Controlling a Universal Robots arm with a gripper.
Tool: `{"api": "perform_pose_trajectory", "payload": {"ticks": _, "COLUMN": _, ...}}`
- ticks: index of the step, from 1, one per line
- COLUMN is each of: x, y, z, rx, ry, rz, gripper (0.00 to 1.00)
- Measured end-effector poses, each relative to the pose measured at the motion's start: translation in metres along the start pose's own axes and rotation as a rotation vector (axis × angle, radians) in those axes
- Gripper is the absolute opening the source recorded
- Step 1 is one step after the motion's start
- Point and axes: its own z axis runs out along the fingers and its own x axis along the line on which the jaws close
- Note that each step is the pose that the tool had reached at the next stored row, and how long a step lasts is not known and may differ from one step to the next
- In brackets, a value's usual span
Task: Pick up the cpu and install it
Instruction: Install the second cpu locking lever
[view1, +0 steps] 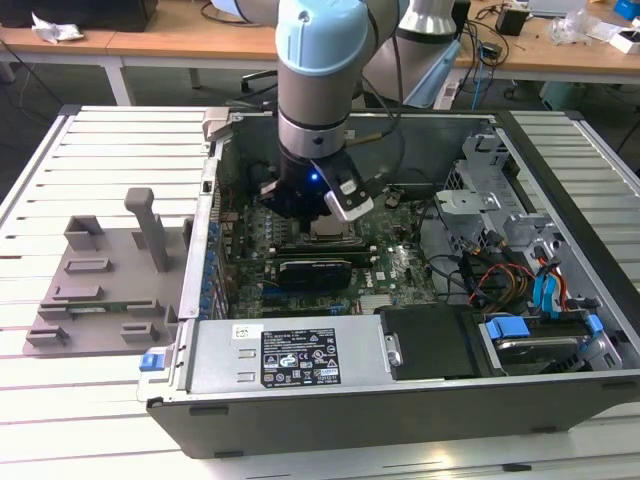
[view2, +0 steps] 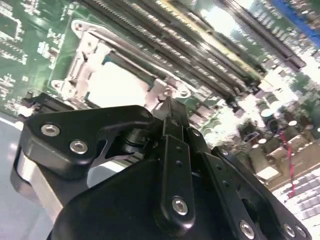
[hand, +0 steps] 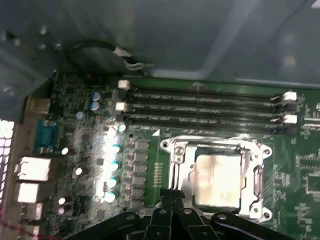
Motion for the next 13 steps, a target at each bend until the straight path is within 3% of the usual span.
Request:
{"api": "perform_pose_trajectory", "payload": {"ticks": 3, "x": -0.0092, "y": 0.0042, "z": 0.0011, "rx": 0.0396, "ry": 0.0063, "rz": 0.001, "gripper": 0.11}}
{"api": "perform_pose_trajectory", "payload": {"ticks": 4, "x": -0.0146, "y": 0.0056, "z": 0.0017, "rx": 0.0649, "ry": 0.0095, "rz": 0.002, "gripper": 0.11}}
{"api": "perform_pose_trajectory", "payload": {"ticks": 5, "x": -0.0181, "y": 0.0064, "z": 0.0022, "rx": 0.0738, "ry": 0.0127, "rz": 0.002, "gripper": 0.11}}
{"api": "perform_pose_trajectory", "payload": {"ticks": 8, "x": -0.0398, "y": 0.0119, "z": 0.0044, "rx": 0.0752, "ry": 0.0309, "rz": 0.004, "gripper": 0.11}}
{"api": "perform_pose_trajectory", "payload": {"ticks": 10, "x": -0.0446, "y": 0.0173, "z": 0.0051, "rx": 0.0915, "ry": 0.0329, "rz": 0.004, "gripper": 0.11}}
{"api": "perform_pose_trajectory", "payload": {"ticks": 11, "x": -0.0459, "y": 0.0224, "z": 0.0058, "rx": 0.1133, "ry": 0.0344, "rz": 0.005, "gripper": 0.11}}
{"api": "perform_pose_trajectory", "payload": {"ticks": 12, "x": -0.0468, "y": 0.0266, "z": 0.0063, "rx": 0.1206, "ry": 0.0349, "rz": 0.005, "gripper": 0.11}}
{"api": "perform_pose_trajectory", "payload": {"ticks": 13, "x": -0.0472, "y": 0.0278, "z": 0.0060, "rx": 0.1215, "ry": 0.0351, "rz": 0.005, "gripper": 0.11}}
